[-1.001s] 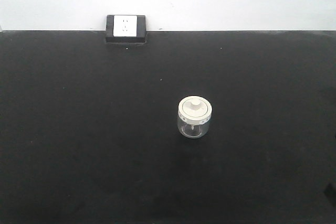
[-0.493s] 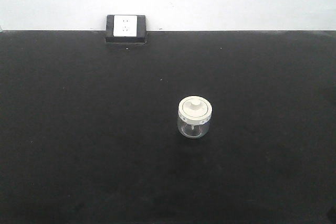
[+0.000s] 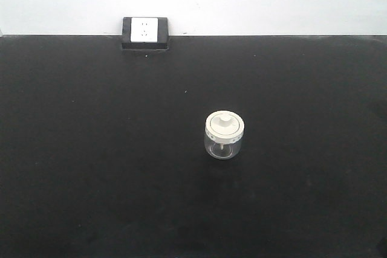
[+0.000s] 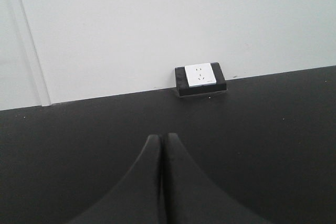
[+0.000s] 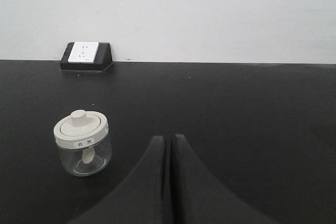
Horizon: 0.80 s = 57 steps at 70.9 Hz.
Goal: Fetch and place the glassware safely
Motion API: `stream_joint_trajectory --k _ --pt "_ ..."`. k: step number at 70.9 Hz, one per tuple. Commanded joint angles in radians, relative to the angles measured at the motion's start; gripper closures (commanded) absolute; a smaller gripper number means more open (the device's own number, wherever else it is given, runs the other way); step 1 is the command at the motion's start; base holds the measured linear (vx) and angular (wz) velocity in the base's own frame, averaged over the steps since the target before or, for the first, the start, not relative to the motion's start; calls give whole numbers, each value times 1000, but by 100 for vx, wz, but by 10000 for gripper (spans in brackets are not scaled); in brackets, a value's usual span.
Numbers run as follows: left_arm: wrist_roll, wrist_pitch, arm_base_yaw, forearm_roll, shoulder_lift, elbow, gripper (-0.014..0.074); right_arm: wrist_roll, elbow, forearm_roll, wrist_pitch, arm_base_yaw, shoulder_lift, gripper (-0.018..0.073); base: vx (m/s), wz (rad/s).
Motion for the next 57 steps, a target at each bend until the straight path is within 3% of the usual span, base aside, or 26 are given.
stream_joint_trajectory --k 1,18,42,57 --pt "-9 -70 -1 -3 9 -26 603 -3 -30 -5 -64 -4 7 563 0 0" --pt "-8 -21 -1 -4 -53 1 603 -3 -30 -5 -64 -4 7 563 0 0" --pt "-6 186 -1 -64 -252 94 603 -3 -30 -5 -64 -4 7 563 0 0" --pt "-6 167 -1 -98 -281 192 603 -3 -30 -6 -64 -4 7 563 0 0"
